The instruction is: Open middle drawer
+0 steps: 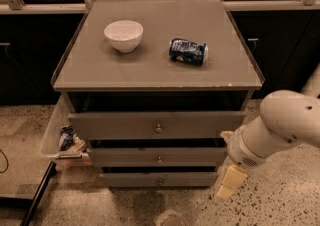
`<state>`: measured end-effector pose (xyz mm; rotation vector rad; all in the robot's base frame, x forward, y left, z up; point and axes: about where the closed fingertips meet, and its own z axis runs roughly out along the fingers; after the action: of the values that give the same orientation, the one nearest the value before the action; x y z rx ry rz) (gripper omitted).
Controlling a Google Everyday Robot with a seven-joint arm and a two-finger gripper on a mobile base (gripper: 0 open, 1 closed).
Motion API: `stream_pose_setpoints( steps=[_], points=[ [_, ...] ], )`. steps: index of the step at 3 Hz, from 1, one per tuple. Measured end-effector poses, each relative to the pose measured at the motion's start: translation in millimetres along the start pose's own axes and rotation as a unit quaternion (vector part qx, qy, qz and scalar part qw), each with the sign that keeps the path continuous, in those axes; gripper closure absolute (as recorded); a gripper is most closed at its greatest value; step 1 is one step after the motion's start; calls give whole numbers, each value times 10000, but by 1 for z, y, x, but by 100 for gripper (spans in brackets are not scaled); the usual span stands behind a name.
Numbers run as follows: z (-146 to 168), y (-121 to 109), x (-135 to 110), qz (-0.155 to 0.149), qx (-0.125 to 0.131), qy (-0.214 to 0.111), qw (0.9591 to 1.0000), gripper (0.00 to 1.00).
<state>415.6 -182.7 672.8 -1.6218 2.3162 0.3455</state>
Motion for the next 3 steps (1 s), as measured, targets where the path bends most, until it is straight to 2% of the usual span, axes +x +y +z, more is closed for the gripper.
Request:
stream_pose_setpoints(
  steps=[1, 2, 3],
  points=[
    [41, -6, 19, 82, 37, -132, 9999, 0],
    [73, -10, 32, -353, 385, -302, 9982, 0],
    [100, -28, 41, -366, 559, -340, 9972, 0]
  ],
)
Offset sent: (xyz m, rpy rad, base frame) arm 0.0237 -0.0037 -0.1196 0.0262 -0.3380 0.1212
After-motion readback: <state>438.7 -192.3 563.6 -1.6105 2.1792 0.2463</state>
